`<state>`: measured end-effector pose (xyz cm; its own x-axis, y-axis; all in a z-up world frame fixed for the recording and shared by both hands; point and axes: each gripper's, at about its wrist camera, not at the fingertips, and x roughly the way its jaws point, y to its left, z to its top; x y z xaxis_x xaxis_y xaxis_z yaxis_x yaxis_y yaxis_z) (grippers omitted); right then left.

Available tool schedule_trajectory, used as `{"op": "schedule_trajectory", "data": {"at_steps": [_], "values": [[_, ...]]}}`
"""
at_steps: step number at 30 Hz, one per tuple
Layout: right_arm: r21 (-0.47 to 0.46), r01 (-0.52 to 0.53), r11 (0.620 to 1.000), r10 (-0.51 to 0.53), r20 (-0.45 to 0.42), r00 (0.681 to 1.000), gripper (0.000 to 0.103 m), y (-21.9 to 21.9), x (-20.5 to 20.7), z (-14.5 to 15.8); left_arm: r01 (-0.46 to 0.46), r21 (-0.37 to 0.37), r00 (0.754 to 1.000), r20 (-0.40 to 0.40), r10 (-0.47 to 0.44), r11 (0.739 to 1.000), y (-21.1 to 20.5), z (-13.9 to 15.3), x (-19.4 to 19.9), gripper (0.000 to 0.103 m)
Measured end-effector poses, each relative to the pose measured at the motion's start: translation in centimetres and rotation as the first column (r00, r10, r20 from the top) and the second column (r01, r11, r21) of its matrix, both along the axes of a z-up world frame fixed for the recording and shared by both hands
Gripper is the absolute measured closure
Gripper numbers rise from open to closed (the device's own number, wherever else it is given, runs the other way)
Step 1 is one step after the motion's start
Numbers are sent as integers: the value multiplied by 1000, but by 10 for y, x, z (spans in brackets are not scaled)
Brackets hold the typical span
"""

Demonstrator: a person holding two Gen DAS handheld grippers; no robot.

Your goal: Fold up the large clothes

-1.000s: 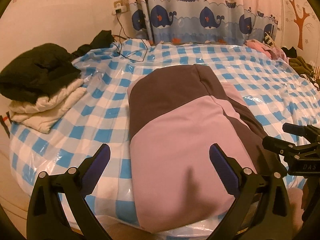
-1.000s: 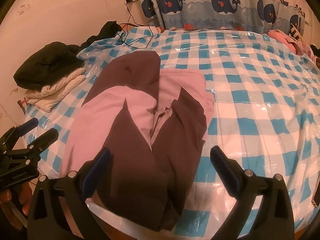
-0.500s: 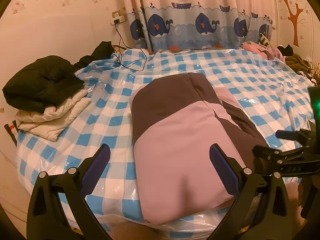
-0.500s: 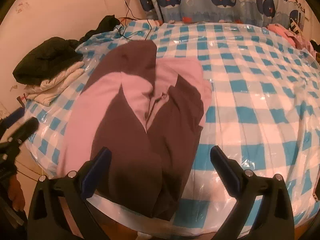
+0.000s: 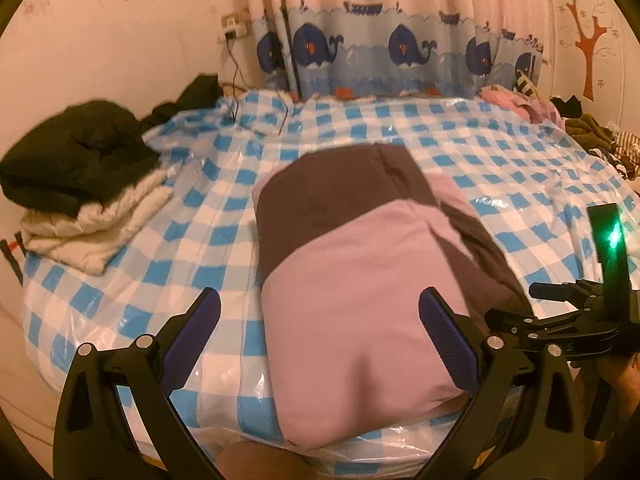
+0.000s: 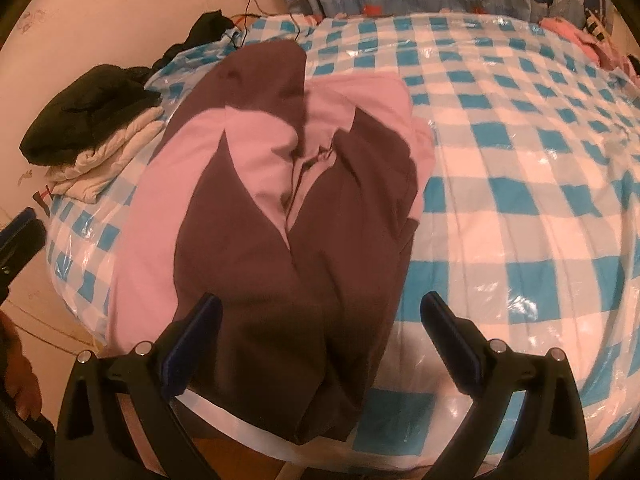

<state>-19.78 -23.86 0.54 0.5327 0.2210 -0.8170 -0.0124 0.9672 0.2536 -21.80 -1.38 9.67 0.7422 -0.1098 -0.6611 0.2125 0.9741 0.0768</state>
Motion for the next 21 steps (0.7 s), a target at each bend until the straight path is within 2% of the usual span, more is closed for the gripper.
{"op": "schedule_trajectory", "data": {"at_steps": [2,4,7,10,13,15,17,18,21], "values": [[14,-31,999,31,-8,999,9,2,0,-2,-16,-17,999,-46,15,1000,7,-12,10,8],[36,-66,997,66,-10,998,24,6,-2,1,-43,-25,995,-91,41,999,16,-23,19,8],[-3,-100,995,100,-20,995,25,15,-7,3,-79,-75,989,-134,68,994,33,-33,29,8],[-32,-123,992,119,-115,986,25,19,-2,-21,-97,-97,986,-147,82,991,41,-37,40,8],[-8,-132,991,129,-150,980,25,14,-1,-27,-97,-113,986,-145,80,989,44,-35,52,8],[44,-141,989,146,-150,978,25,6,-2,-19,-92,-107,990,-118,79,990,46,-30,61,8],[188,-128,974,150,-108,983,21,-14,-2,-4,-97,-111,992,-95,87,989,50,-26,77,8],[229,-108,967,131,-85,988,15,-25,0,2,-101,-124,992,-85,91,987,53,-24,86,8],[311,6,950,4,-32,999,12,-68,14,18,-103,-150,994,-49,97,983,53,-13,118,8]]}}
